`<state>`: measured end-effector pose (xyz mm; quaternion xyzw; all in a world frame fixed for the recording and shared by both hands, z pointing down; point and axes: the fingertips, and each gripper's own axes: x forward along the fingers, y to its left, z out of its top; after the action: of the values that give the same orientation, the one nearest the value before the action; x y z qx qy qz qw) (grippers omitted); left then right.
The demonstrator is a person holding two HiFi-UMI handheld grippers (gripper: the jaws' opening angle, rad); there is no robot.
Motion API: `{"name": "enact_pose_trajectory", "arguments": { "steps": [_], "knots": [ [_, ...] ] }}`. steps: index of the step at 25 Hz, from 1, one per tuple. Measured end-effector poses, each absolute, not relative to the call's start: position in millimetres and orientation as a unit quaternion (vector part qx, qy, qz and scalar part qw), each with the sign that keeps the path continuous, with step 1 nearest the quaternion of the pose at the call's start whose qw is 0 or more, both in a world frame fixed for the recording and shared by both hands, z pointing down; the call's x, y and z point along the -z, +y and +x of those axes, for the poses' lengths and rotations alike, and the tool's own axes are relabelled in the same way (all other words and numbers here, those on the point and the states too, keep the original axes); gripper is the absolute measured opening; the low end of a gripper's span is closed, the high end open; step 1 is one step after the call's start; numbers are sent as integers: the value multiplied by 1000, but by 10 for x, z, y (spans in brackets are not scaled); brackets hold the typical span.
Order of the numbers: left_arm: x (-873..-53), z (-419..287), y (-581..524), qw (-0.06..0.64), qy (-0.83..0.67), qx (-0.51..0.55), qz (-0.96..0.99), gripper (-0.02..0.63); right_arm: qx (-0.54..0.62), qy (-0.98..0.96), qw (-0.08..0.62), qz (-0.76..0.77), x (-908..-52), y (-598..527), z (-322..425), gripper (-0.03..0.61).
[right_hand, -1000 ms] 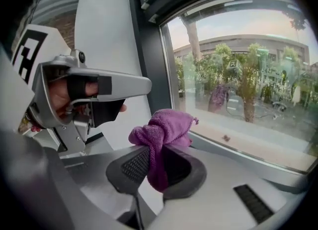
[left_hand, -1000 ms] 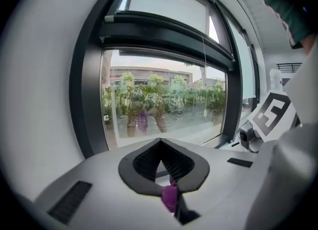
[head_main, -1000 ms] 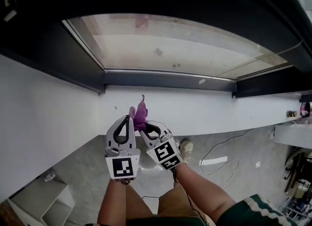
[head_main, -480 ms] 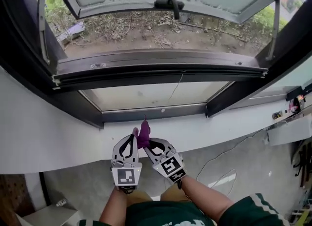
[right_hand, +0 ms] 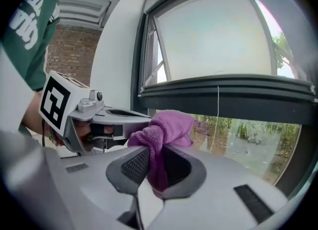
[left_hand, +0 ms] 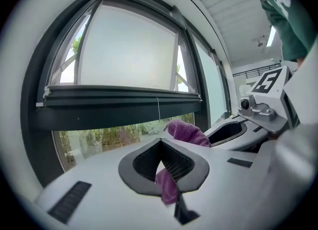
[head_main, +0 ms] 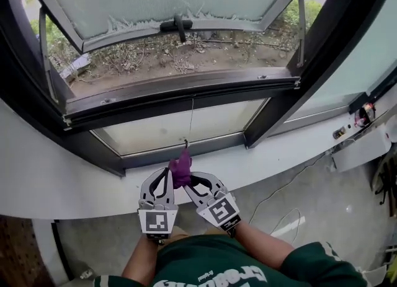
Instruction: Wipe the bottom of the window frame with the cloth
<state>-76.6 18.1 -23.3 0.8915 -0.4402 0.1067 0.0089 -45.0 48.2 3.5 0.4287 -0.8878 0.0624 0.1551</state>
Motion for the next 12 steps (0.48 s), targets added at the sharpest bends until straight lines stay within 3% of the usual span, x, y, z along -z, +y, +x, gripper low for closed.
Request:
{"name": "enact_pose_trajectory", "arguments": {
  "steps": [12],
  "knots": [
    [768, -818, 330, -28, -446, -61, 893, 6, -13, -885, 113, 451, 497, 519, -353, 67]
  ]
}}
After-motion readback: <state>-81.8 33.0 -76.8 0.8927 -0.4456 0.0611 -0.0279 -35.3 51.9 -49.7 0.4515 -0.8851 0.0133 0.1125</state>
